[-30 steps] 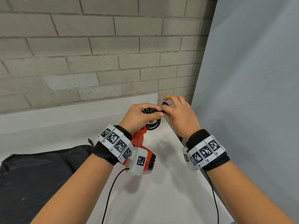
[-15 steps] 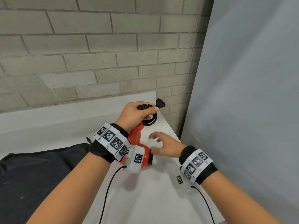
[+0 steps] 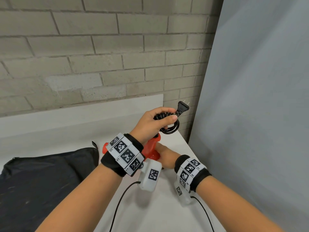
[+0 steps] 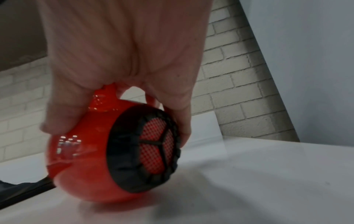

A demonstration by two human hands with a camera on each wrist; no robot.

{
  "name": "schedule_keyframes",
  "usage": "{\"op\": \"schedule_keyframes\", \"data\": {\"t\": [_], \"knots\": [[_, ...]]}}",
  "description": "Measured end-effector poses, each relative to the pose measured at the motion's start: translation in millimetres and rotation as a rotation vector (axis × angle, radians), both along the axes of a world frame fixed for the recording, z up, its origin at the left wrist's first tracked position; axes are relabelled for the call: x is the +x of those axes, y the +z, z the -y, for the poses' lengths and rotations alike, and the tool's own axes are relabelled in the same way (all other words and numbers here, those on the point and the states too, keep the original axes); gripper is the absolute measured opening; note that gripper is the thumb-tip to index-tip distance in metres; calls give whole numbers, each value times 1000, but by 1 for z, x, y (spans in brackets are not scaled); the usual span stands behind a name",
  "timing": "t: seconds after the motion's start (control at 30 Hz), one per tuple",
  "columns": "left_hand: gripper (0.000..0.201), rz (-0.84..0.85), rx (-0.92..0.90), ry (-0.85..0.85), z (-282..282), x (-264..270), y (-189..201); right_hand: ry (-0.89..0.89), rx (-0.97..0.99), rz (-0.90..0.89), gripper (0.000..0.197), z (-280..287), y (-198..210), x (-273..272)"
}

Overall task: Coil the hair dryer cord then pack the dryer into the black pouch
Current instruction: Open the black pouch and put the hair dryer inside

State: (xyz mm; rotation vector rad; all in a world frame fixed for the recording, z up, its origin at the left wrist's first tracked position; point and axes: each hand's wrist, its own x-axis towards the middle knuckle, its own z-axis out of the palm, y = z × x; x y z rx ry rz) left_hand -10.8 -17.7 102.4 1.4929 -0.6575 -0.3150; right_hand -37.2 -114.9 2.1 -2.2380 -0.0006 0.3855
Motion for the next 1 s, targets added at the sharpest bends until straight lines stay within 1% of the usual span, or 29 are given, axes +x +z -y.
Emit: {"op": "schedule_keyframes", "data": {"t": [0.13,0.2,0.27,0.33,0.43,0.53,0.6,0.67,0.73,0.8,0.87,0.97,1.0], "knots": [[22,11,-45,28,-2,2,-7,-100,-242,67,76,25,-5,6],[25,-53,-77,65,-3,5,-11,-171,-365,85,79,39,-6,4],[27,-148,-107,112,-8,10,-15,-218,-441,103,82,49,-6,1],[29,-205,-76,194,-16,18,-18,-243,-506,94,86,56,-6,-2],[25,-255,78,323,-30,32,-28,-243,-573,93,83,59,-9,-3],[14,-232,302,381,-42,46,-44,-223,-537,110,78,57,-14,-4],[15,-183,506,371,-50,55,-57,-178,-558,115,74,56,-15,-5],[19,-163,712,304,-55,62,-68,-147,-583,127,69,53,-14,-7],[21,-161,865,221,-60,66,-78,-122,-607,145,70,47,-13,-10],[23,-198,952,160,-63,67,-87,-108,-627,152,76,42,-13,-13],[23,-245,1014,109,-66,68,-96,-91,-642,148,77,37,-11,-16],[26,-287,1039,106,-68,74,-107,-46,-606,129,75,35,-7,-19],[24,-300,1038,104,-69,76,-109,-33,-584,119,76,35,-6,-20]]}}
